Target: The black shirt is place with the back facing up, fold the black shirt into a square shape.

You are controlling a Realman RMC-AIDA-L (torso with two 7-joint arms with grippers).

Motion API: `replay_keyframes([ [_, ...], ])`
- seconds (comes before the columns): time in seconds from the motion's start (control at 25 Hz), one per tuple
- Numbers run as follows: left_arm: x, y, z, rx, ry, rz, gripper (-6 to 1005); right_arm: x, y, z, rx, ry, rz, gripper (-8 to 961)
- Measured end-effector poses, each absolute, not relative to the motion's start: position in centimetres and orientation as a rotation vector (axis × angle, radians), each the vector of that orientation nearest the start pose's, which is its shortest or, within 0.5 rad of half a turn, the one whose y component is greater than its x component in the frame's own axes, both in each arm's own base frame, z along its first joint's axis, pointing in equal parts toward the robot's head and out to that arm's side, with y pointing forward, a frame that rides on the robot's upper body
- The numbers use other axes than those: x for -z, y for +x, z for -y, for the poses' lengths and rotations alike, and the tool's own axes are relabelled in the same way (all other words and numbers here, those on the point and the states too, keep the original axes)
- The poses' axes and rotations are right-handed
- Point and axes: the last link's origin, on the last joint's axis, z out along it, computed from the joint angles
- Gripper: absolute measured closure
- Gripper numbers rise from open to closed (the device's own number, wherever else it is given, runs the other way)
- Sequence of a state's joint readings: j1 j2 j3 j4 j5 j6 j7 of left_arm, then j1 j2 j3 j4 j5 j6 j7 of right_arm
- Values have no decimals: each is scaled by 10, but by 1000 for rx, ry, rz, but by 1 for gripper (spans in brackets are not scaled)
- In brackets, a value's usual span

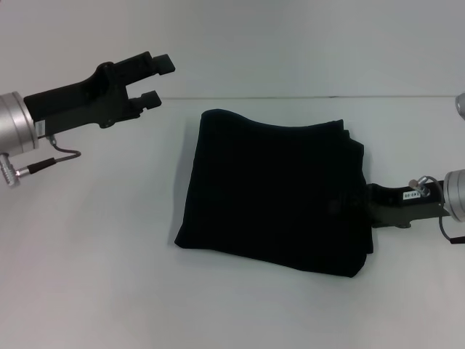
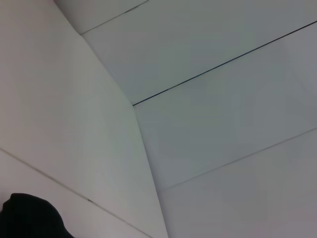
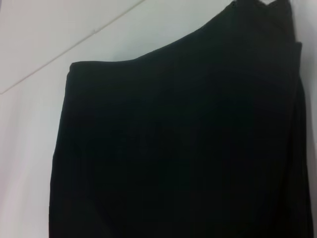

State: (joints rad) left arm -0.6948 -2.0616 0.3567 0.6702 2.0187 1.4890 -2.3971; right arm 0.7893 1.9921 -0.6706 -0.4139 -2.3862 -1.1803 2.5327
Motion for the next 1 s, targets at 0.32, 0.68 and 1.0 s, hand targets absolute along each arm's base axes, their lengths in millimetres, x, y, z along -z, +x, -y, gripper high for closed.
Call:
replay_keyframes([
  [0.32, -55, -233, -394, 1223, -2047, 1823, 122, 30, 271, -400, -276, -2061, -1914, 435],
  [0.68, -54, -235, -392, 1234, -2035, 1830, 122, 25, 266, -403, -319, -2067, -1907, 759],
  [1.0, -56, -234, -393, 1253, -2029, 1824, 122, 8, 251, -413, -384, -2115, -1842, 893],
])
